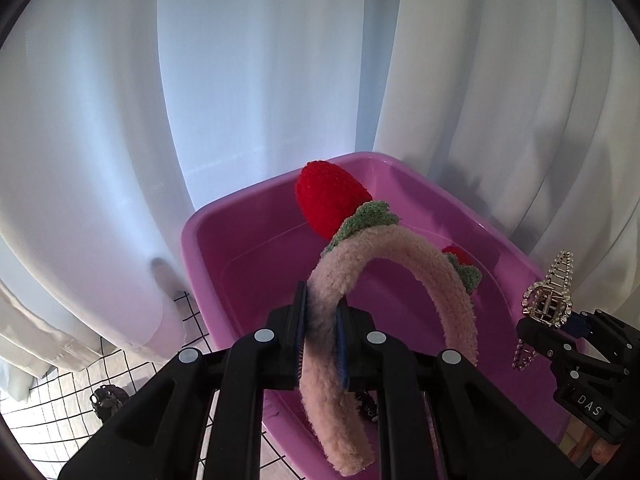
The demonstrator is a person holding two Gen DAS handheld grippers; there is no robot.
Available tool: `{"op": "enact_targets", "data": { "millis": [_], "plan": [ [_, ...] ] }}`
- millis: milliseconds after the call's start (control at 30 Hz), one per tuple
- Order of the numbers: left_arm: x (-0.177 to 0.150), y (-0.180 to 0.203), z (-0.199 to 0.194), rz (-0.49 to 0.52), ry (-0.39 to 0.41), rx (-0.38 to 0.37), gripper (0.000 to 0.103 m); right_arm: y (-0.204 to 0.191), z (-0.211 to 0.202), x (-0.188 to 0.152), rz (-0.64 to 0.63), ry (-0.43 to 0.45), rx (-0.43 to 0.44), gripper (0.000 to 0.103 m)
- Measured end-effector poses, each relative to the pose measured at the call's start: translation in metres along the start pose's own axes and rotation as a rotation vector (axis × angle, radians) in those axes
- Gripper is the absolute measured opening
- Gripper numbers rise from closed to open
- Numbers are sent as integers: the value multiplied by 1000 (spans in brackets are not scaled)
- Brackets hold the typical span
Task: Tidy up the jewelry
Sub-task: 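Lift and carry the headband and pearl clip over the pink tub, then open both tools to drop the headband and pearl clip into the tub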
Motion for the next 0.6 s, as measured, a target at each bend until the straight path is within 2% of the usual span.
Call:
{"op": "enact_targets", "data": {
  "millis": [233,300,333,367,400,467,600],
  "plan": [
    [0,1,12,-11,-26,22,19,-1,11,6,0,-43,-6,42],
    [-1,-1,12,-18,-27,18,24,-2,13,9,-5,-51,-8,49],
    [-2,-2,12,-23,-27,18,29,-2,12,12,-7,-44,-13,55],
    [-2,-5,10,-27,-20,23,37,-2,9,15,-9,-31,-19,64],
    [-1,-6,8,-29,-9,28,41,-3,6,17,-12,-19,-24,67],
    [0,-8,5,-36,10,35,69,-2,7,12,-17,-14,-32,71],
    [3,-11,0,-47,26,39,73,0,11,11,-8,-19,-31,73]
  ]
}}
Point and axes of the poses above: each gripper's, at about its wrist camera, not at the fingertips, and z roughly the way its jaws point, y to its right, x to its top, the point moved 8 cm from there along z, roughly the way its jaws point, and after that the axes turned 12 degrees about -y, right-handed, at the moved point
